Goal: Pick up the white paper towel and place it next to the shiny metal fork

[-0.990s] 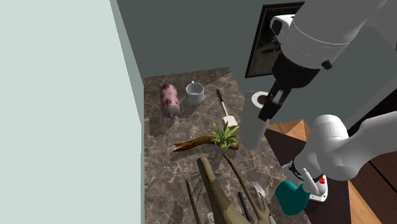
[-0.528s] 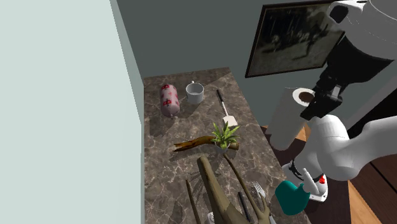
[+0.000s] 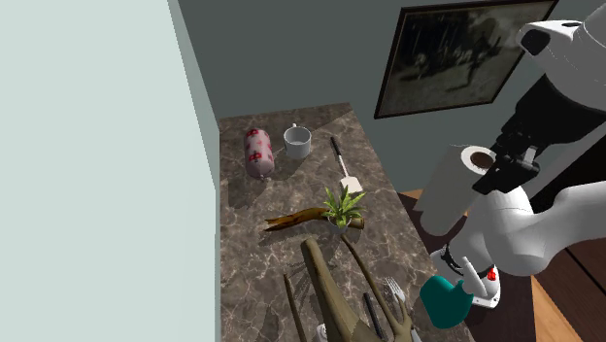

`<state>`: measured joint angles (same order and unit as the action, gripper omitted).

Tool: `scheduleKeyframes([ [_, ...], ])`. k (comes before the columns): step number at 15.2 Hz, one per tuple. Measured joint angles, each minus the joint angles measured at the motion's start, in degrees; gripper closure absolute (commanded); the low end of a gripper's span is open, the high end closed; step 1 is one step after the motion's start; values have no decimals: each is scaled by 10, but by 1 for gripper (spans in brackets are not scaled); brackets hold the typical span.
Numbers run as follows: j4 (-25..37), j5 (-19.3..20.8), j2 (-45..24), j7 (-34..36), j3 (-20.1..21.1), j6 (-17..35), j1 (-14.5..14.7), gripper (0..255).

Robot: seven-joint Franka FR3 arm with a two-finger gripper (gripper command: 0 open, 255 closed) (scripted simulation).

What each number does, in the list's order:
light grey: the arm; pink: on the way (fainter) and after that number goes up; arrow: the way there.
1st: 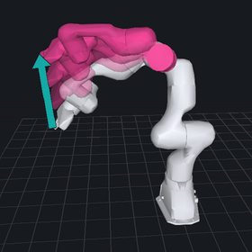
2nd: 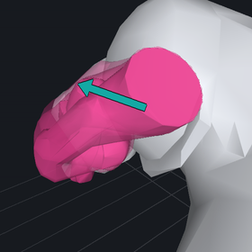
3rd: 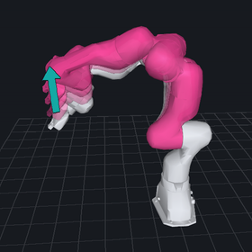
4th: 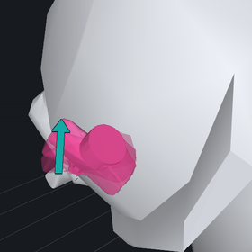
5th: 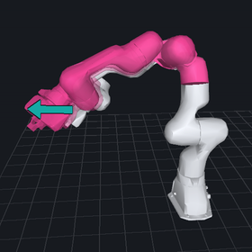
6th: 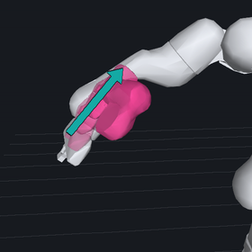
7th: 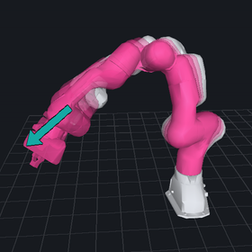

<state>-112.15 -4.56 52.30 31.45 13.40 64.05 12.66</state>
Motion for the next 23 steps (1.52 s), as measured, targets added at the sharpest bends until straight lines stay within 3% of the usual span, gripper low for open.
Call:
scheduleKeyframes([
  [23, -249, -26, 121, 4, 16, 128, 23, 255],
])
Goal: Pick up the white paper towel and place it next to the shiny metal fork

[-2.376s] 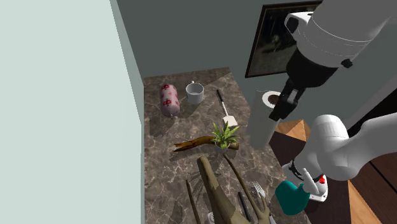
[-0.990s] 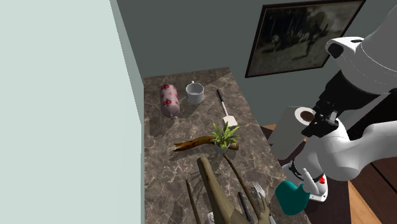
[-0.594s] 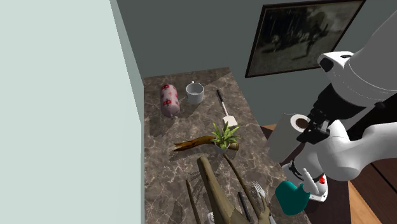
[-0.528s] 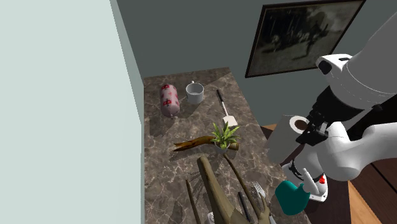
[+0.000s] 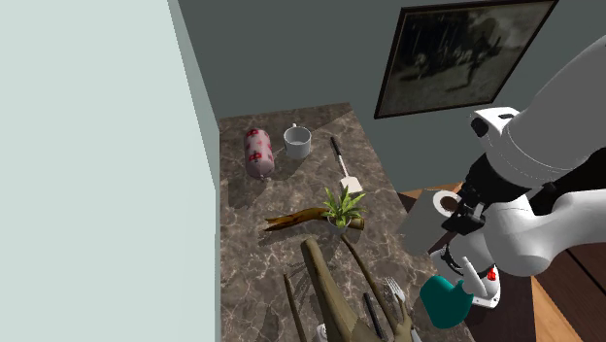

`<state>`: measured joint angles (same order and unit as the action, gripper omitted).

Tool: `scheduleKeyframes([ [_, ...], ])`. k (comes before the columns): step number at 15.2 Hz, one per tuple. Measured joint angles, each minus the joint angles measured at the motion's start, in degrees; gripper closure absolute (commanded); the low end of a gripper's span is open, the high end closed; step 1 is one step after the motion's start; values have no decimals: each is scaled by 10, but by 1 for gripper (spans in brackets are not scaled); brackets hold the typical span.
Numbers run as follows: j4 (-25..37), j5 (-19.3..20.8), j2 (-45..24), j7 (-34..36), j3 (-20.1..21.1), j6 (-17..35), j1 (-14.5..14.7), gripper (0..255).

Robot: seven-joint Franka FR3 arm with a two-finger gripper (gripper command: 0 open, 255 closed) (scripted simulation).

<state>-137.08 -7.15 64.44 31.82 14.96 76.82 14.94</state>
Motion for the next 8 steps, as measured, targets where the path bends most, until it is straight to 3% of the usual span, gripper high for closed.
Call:
scheduleKeyframes([
  [8, -80, -13, 36, 3, 11, 44, 10, 255],
])
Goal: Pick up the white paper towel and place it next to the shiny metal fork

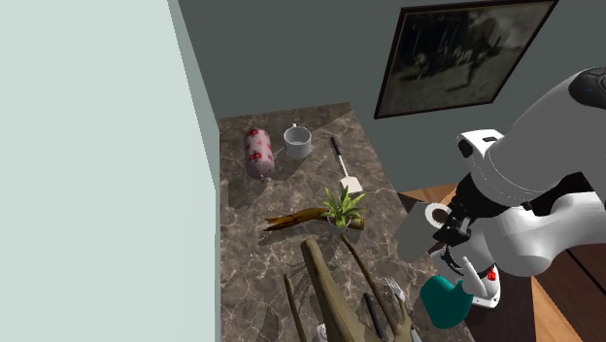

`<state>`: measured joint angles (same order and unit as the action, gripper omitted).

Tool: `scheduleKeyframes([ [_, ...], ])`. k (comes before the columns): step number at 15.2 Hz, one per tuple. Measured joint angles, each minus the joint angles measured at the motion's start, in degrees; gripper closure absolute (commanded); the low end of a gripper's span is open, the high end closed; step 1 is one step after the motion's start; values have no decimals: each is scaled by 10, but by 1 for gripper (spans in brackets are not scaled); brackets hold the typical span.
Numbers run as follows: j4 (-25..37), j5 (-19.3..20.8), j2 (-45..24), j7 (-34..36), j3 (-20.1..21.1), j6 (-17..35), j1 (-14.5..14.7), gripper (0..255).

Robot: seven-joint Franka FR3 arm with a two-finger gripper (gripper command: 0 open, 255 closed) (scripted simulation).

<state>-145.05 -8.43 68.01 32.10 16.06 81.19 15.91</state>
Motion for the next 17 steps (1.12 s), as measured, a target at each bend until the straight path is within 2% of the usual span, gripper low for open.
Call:
scheduleKeyframes([
  [14, -124, -27, 50, 6, 26, 72, 20, 255],
  [17, -131, -30, 51, 7, 28, 78, 22, 255],
])
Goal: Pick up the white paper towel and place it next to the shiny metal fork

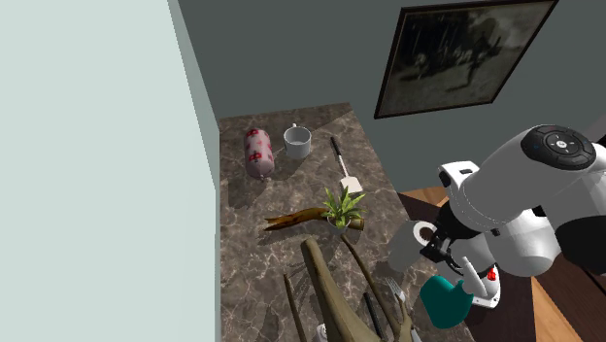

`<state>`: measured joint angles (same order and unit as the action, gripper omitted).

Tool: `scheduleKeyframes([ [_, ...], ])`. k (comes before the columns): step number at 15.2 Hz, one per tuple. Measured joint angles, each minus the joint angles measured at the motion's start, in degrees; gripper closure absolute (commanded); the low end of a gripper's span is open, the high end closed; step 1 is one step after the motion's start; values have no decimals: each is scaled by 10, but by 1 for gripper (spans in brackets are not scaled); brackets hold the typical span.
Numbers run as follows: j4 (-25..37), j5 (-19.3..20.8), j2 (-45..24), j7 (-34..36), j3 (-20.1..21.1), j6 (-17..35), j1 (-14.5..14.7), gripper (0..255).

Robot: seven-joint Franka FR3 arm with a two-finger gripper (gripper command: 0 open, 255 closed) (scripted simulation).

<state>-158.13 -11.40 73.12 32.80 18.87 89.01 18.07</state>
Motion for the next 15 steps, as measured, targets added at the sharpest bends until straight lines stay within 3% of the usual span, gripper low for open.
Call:
scheduleKeyframes([
  [4, -1, 0, 0, 0, 0, 1, 0, 255],
  [5, -1, 0, 0, 0, 0, 1, 0, 0],
  [11, -1, 0, 0, 0, 0, 1, 0, 0],
  [15, 65, 9, -20, 3, -9, -43, -8, 0],
])
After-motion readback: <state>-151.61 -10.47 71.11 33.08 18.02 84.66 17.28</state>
